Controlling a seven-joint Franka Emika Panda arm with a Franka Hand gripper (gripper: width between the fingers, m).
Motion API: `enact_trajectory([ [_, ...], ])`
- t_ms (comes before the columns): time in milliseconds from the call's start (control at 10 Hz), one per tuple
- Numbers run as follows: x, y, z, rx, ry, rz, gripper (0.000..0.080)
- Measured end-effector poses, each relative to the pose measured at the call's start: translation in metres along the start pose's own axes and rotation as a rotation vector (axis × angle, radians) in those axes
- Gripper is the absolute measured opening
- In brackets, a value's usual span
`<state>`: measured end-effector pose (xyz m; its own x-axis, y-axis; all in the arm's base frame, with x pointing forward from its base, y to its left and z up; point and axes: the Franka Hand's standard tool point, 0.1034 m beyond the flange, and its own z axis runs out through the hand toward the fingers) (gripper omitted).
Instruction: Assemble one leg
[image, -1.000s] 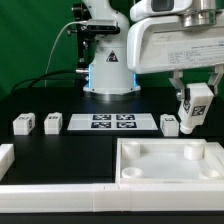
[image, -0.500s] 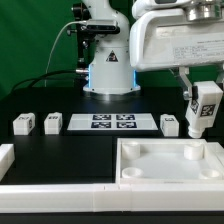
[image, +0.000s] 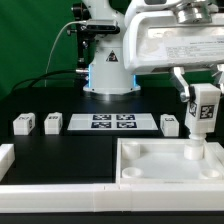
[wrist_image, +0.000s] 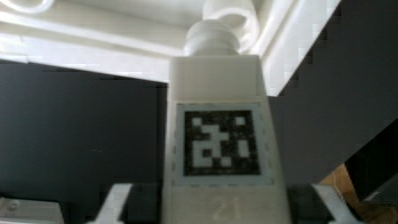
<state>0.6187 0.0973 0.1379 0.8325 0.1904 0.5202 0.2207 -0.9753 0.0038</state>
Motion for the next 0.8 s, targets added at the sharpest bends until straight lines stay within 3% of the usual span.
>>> enact_trajectory([
  [200,0.01,0.001,0.009,0.002,0.008,-0.006,0.0293],
  [500,0.006,-0.002,0.021,0.006,0.007,-0.022,0.0293],
  [800,0.006,-0.002,0.021,0.006,0.007,-0.022,0.0293],
])
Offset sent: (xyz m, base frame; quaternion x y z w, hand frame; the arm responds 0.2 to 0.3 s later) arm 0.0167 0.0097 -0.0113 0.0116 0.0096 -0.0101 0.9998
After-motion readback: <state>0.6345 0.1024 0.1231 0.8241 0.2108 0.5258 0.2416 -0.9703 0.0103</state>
